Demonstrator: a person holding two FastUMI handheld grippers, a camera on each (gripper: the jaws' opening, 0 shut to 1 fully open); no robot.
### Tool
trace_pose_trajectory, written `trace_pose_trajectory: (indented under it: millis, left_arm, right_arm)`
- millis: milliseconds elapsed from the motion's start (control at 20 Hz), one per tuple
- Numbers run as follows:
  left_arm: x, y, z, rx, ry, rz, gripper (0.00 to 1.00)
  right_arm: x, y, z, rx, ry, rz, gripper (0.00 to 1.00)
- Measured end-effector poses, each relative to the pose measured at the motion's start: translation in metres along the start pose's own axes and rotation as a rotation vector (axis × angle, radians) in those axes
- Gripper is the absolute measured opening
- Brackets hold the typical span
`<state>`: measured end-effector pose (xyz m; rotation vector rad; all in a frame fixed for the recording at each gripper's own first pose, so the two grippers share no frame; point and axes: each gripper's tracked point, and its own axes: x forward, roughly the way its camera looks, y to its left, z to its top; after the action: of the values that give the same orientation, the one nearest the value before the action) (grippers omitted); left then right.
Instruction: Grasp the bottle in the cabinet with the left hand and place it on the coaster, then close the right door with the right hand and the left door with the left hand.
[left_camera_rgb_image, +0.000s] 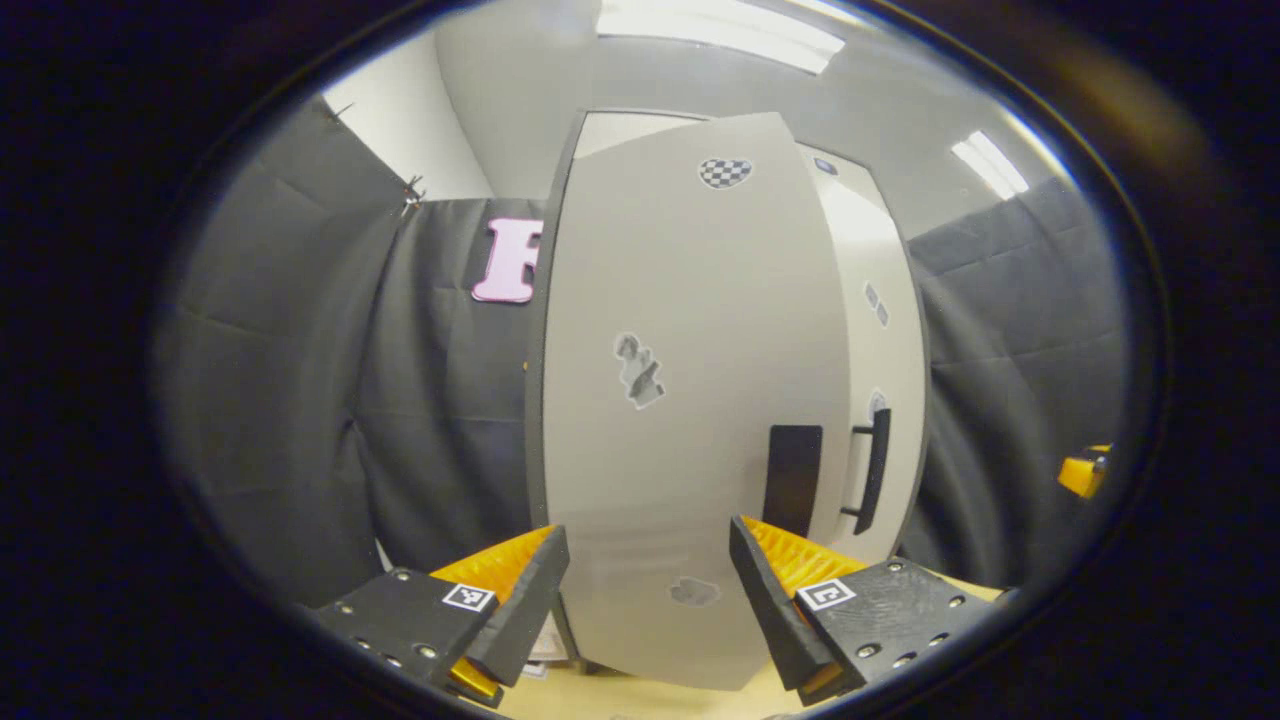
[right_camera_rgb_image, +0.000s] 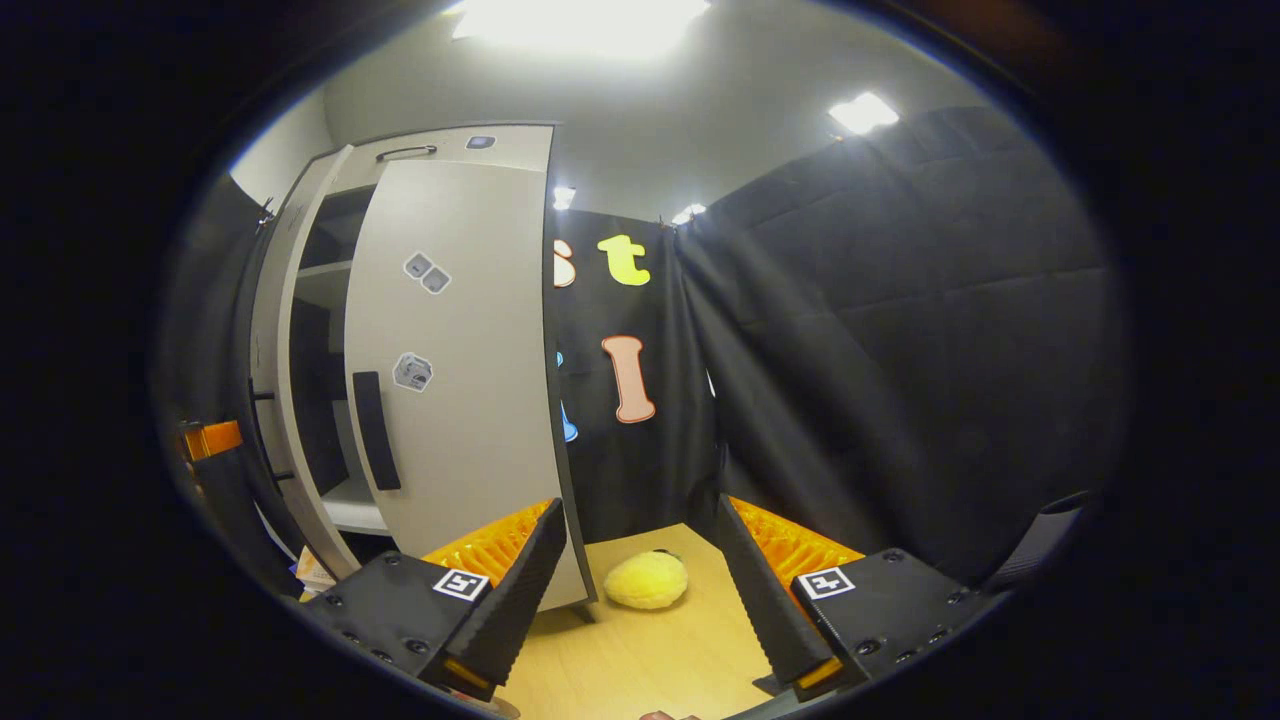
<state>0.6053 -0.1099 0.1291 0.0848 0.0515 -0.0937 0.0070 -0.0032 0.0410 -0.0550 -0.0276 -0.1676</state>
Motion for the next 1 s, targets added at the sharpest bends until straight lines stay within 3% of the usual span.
trace_pose_trajectory:
  millis: [150, 300, 450, 550, 650, 750, 800, 950, 1000]
  left_arm:
    - [0.006, -0.006, 0.015, -0.02, -0.043, 0.001, 0.99]
    - [0.008, -0.028, 0.003, -0.149, -0.014, -0.039, 0.99]
    - [0.003, -0.022, -0.003, -0.271, -0.05, 0.022, 0.96]
    - [-0.008, -0.005, 0.012, -0.27, -0.163, 0.105, 0.94]
    - [-0.016, -0.001, 0.03, -0.206, -0.269, 0.157, 0.94]
    - [-0.02, -0.004, 0.032, -0.149, -0.269, 0.175, 0.98]
    - [-0.022, -0.008, 0.028, -0.143, -0.25, 0.175, 0.93]
    - [-0.032, -0.01, 0.017, -0.137, -0.208, 0.211, 0.94]
    - [-0.036, -0.006, 0.015, -0.144, -0.199, 0.234, 0.99]
  right_arm:
    - [0.005, 0.003, 0.006, 0.036, 0.022, 0.02, 0.94]
    - [0.011, 0.009, 0.01, 0.064, 0.026, 0.051, 0.94]
    - [0.016, 0.016, 0.009, 0.076, 0.042, 0.087, 0.94]
    - [0.02, 0.016, 0.01, 0.063, 0.035, 0.107, 0.96]
    - [0.026, 0.014, 0.005, 0.032, 0.045, 0.12, 0.96]
    - [0.032, 0.018, 0.004, 0.049, 0.053, 0.149, 0.94]
    - [0.038, 0.02, 0.005, 0.058, 0.054, 0.164, 0.94]
    - [0.048, 0.023, 0.004, 0.051, 0.057, 0.203, 0.96]
    - [0.051, 0.024, 0.005, 0.044, 0.055, 0.213, 0.96]
